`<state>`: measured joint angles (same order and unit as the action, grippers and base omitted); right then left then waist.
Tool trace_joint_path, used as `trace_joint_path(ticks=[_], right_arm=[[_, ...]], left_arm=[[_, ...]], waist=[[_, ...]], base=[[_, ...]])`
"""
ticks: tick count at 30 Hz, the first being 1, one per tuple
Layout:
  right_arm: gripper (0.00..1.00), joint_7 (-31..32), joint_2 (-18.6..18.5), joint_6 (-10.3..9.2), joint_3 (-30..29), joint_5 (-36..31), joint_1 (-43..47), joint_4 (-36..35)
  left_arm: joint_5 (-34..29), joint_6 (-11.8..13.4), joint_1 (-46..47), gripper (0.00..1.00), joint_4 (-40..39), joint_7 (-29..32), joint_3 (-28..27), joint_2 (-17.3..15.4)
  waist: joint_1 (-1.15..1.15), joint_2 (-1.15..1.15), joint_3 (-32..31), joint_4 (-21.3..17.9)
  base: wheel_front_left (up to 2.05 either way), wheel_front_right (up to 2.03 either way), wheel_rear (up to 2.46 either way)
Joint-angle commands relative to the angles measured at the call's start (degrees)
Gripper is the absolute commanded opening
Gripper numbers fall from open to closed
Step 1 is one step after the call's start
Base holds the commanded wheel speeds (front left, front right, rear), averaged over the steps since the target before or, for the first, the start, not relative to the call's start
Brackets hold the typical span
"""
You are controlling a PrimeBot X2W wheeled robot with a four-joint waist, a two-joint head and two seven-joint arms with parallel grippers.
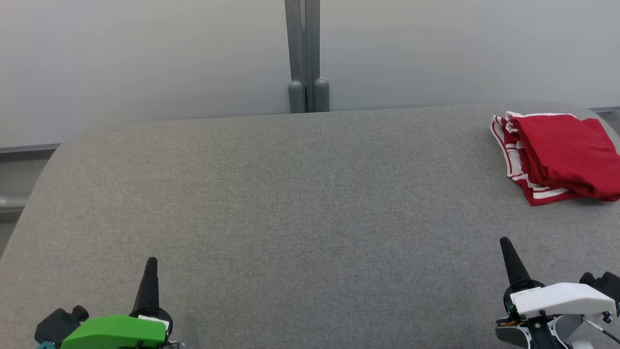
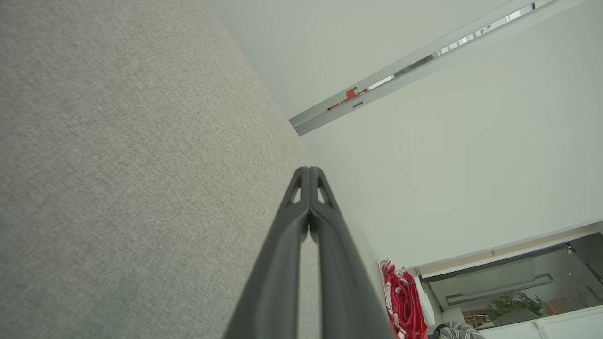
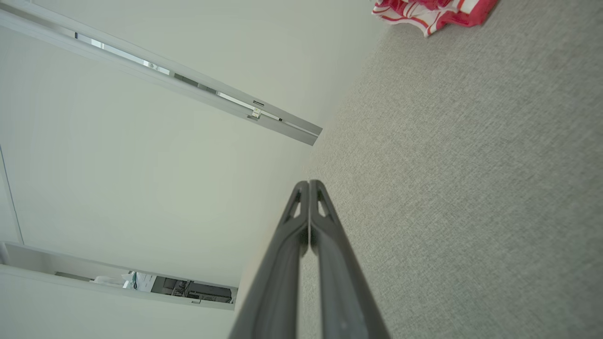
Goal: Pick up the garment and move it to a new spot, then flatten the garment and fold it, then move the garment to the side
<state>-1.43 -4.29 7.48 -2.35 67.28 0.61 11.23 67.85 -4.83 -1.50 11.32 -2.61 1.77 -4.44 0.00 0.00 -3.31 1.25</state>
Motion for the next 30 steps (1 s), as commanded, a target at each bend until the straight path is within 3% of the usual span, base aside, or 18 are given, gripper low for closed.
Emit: trace_joint_path(ticks=[1, 30], right_arm=[[0.0, 0.48, -0.07, 0.02, -0.3, 1.54, -1.57, -0.2], [0.0, 4.5, 0.48, 0.02, -2.12, 15.31, -4.78, 1.51]], left_arm=[[1.48, -0.43, 1.65, 0.0, -0.23, 0.3, -0.55, -0.47], [15.7, -1.87, 5.32, 0.0, 1.36, 4.39, -3.76, -0.3]], waist=[[0.0, 0.0, 0.09, -0.04], [0.0, 0.0, 1.8, -0.65]], base=[[0.0, 0.0, 0.0], [0.0, 0.0, 0.0]])
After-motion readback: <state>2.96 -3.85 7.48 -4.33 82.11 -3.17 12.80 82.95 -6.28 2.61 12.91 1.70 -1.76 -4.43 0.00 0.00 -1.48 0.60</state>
